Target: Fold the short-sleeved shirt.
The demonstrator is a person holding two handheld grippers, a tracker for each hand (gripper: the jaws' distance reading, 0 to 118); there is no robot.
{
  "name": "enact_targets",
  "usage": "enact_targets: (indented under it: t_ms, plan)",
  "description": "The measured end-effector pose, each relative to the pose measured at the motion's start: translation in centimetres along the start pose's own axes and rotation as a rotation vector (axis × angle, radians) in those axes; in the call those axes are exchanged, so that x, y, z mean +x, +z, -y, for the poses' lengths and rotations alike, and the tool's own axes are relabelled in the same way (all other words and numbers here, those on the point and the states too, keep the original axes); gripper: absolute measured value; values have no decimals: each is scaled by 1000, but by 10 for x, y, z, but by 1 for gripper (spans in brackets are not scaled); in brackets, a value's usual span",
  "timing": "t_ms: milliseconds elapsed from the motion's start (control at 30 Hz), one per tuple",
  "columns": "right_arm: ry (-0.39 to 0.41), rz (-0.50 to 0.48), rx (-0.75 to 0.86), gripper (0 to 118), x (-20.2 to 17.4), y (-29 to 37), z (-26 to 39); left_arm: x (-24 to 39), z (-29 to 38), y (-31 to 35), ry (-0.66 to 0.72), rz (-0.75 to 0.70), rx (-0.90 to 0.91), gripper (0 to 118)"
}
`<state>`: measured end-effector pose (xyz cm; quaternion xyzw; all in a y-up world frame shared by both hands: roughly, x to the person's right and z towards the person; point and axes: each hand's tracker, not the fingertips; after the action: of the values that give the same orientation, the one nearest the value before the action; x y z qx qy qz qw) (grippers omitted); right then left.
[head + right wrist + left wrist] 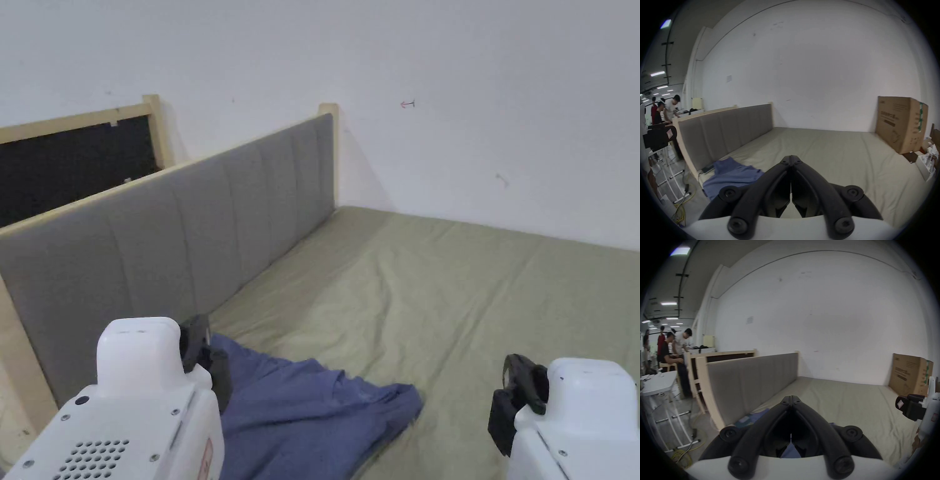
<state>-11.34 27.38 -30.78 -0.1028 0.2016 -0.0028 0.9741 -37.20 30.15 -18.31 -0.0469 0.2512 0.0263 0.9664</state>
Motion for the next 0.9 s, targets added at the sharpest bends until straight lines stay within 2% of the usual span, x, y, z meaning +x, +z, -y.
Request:
enact_targets:
  t_ms: [167,400,433,467,500,533,567,767,800,833,867,900]
  plan:
    - [37,-56,-37,0,-24,-10,8,-20,10,-9,27,-48,-44,0]
    - [33,-42,-112,0,-15,-23,23,-7,65,-63,-3,8,-264,1]
    - [26,-35,-133,0,-11,-25,26,-4,77,-75,12,33,-327,13]
    - [19,-31,-150,0,-7,-28,29,-2,90,-88,42,43,-387,36]
    - [14,-23,-167,0,-2,-30,32,0,103,-103,61,49,-473,73]
    - [11,-17,-178,0,1,-32,35,1,113,-111,73,68,-511,93]
    - [8,-7,-188,0,5,-35,37,4,125,-118,83,85,-510,101]
    - [-59,27,-280,0,26,-57,54,33,184,-169,28,165,-730,110]
    - [-51,26,-286,0,28,-60,57,37,192,-177,8,179,-788,105]
    - [-43,32,-300,0,29,-63,60,42,202,-185,5,196,-810,95]
    - [-36,36,-310,0,30,-64,63,46,211,-194,-6,218,-857,77]
    - [-38,36,-316,0,32,-66,65,51,217,-199,-44,176,-896,74]
